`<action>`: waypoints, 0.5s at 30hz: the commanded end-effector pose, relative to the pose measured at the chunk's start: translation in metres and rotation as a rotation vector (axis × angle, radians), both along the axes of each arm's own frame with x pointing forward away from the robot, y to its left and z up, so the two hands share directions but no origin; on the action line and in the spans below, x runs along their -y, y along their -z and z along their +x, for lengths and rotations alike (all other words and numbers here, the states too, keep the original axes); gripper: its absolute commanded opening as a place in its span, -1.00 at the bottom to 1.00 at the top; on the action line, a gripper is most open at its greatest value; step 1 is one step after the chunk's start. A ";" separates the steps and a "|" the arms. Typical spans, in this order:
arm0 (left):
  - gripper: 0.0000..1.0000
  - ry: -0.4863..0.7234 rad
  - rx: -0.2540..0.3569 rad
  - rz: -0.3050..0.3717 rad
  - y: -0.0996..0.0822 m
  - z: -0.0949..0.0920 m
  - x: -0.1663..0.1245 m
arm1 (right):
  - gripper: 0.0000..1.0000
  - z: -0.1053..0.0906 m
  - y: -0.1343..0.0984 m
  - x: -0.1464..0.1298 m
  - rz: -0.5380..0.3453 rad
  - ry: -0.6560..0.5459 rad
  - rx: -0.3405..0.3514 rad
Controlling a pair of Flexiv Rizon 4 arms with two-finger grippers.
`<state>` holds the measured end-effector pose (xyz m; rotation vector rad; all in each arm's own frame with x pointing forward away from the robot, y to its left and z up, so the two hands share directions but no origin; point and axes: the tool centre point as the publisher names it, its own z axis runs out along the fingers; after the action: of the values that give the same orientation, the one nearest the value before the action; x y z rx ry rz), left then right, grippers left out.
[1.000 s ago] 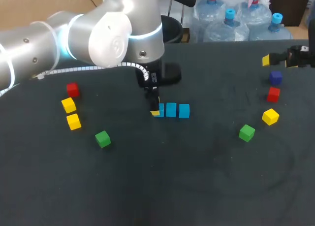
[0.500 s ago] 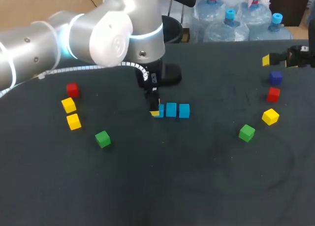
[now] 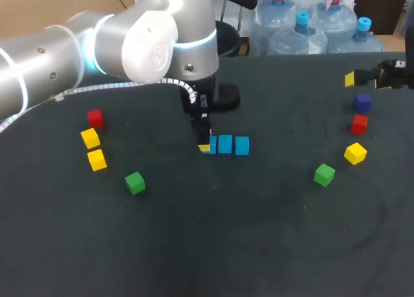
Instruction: Place the blue cubes, place green cubes on the blue cubes, place the yellow cubes on the green cubes, then place the red cubes on the yellow cubes, and place purple cube on the red cubes.
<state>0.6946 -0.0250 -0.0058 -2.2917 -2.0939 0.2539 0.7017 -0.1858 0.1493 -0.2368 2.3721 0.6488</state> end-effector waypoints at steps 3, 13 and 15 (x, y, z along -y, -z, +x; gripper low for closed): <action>-0.58 0.000 -0.004 0.003 0.001 0.003 0.001 | 1.00 -0.001 0.000 0.000 -0.002 0.001 0.000; -0.62 0.002 0.000 0.005 0.001 0.003 0.000 | 1.00 -0.001 0.000 0.000 -0.002 0.001 0.000; -0.11 0.016 -0.018 0.013 0.001 0.002 0.001 | 1.00 -0.001 0.000 0.000 -0.002 0.001 0.000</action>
<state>0.6935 -0.0243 -0.0064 -2.2945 -2.0830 0.2530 0.7017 -0.1858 0.1493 -0.2368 2.3721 0.6488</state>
